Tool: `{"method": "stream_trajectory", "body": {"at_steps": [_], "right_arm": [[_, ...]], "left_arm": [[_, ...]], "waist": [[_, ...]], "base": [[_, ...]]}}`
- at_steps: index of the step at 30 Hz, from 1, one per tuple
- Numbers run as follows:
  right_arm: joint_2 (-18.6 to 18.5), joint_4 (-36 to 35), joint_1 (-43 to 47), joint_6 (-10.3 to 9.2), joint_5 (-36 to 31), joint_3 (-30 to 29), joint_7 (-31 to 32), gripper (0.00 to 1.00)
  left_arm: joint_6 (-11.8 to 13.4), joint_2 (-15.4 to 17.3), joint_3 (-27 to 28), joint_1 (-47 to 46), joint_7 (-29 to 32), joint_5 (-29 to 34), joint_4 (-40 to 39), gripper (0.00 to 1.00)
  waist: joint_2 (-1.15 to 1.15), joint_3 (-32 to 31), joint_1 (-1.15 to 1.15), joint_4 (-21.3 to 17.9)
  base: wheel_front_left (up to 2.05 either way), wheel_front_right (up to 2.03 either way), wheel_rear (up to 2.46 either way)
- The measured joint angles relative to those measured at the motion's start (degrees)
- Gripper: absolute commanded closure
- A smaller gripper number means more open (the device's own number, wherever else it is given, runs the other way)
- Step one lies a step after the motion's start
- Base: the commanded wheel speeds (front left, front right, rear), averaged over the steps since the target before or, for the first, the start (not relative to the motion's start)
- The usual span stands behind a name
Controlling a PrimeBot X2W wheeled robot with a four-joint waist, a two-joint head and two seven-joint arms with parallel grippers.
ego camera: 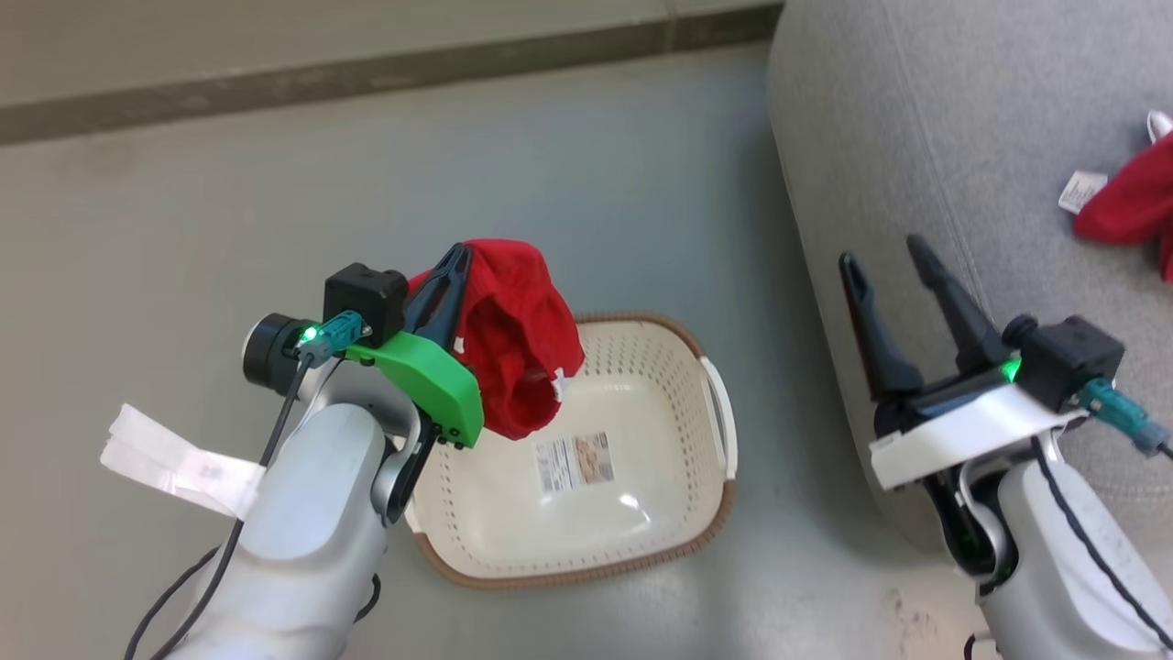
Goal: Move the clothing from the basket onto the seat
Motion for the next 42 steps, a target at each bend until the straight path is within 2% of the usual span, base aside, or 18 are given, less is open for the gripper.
{"method": "stream_trajectory", "body": {"at_steps": [11, 18, 24, 32, 42], "right_arm": [[1.6, 2.2, 4.6, 0.01, 0.6, 2.8, 1.7, 0.00], [1.9, 2.8, 7.2, 0.01, 1.5, 4.2, 2.7, 0.00], [2.0, 2.3, 10.0, 0.00, 2.0, 4.5, 3.5, 0.00], [2.1, -0.1, 11.3, 0.01, 2.0, 6.3, 4.5, 0.00], [2.9, -1.7, 11.2, 0.27, 2.0, 11.6, 5.8, 0.00]], "left_arm": [[0.5, 0.0, -0.5, 2.4, -0.3, -0.3, -6.1, 1.00], [0.5, 0.0, -1.8, 5.2, -0.1, -2.1, -10.3, 1.00], [0.5, 0.0, -3.9, 7.3, 2.9, -3.4, -14.3, 1.00], [0.5, 0.0, -6.9, 9.3, 6.5, -5.5, -20.1, 1.00], [0.6, 0.2, -9.9, 11.3, 10.0, -6.0, -25.8, 1.00]], "waist": [[0.00, -8.3, 0.00, 2.0], [0.00, -13.6, 0.00, 1.7], [0.00, -16.9, 0.00, 1.0], [0.00, -18.9, 0.00, 0.4], [0.00, -19.2, 0.00, 1.4]], "base": [[0.00, 0.00, 0.00], [0.00, 0.00, 0.00], [0.00, 0.00, 0.00], [0.00, 0.00, 0.00], [0.00, 0.00, 0.00]]}}
